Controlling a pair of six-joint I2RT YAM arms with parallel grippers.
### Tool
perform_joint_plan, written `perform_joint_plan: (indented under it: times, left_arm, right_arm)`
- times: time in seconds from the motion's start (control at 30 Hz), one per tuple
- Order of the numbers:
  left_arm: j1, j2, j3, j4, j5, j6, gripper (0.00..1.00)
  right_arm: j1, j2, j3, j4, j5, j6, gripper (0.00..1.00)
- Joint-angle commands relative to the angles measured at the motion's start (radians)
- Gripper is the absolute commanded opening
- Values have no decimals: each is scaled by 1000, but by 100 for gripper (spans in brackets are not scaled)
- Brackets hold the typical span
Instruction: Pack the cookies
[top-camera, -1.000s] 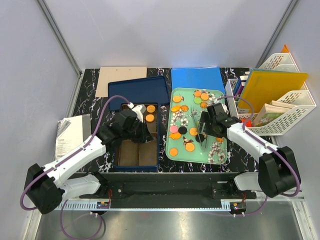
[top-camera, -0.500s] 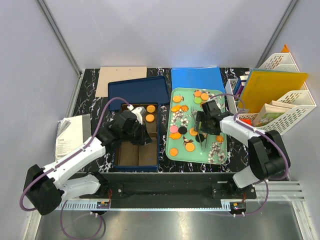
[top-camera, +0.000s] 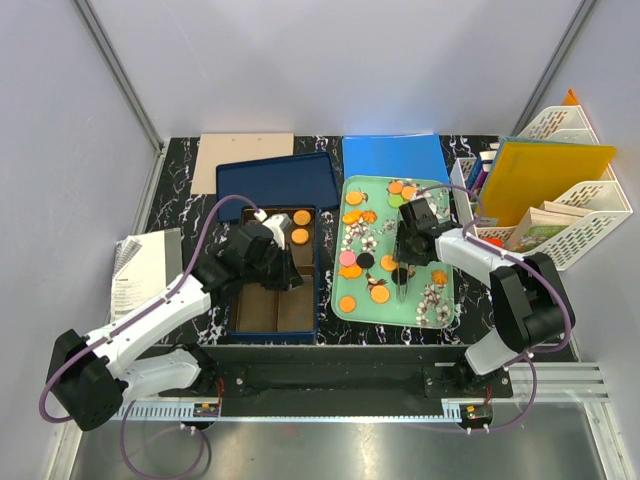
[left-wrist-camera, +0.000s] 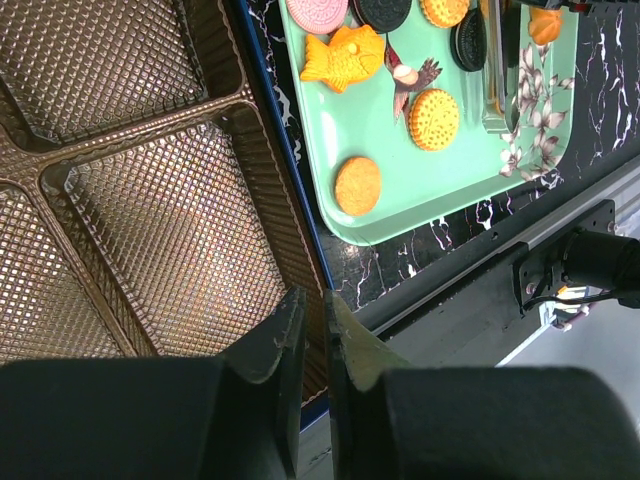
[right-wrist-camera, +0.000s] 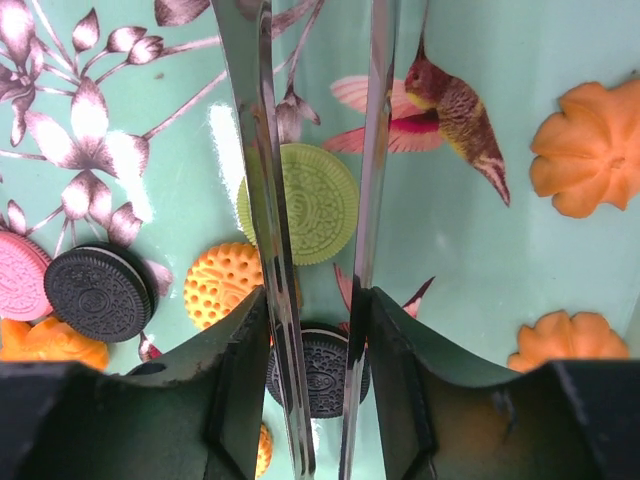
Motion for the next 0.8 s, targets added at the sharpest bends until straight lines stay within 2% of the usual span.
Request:
perform_joint_plan:
  times: [0.0, 0.43, 0.77]
  left_arm:
    - [0, -15, -1, 6, -25, 21, 15]
    - [0, 12, 28, 16, -34, 33, 16]
    - [0, -11, 28, 16, -57, 29, 16]
  right_arm:
    - [0, -36, 33, -22, 65, -12, 46]
    - [2, -189, 266, -334, 62, -18, 48]
    - [22, -335, 320, -497, -12, -17, 47]
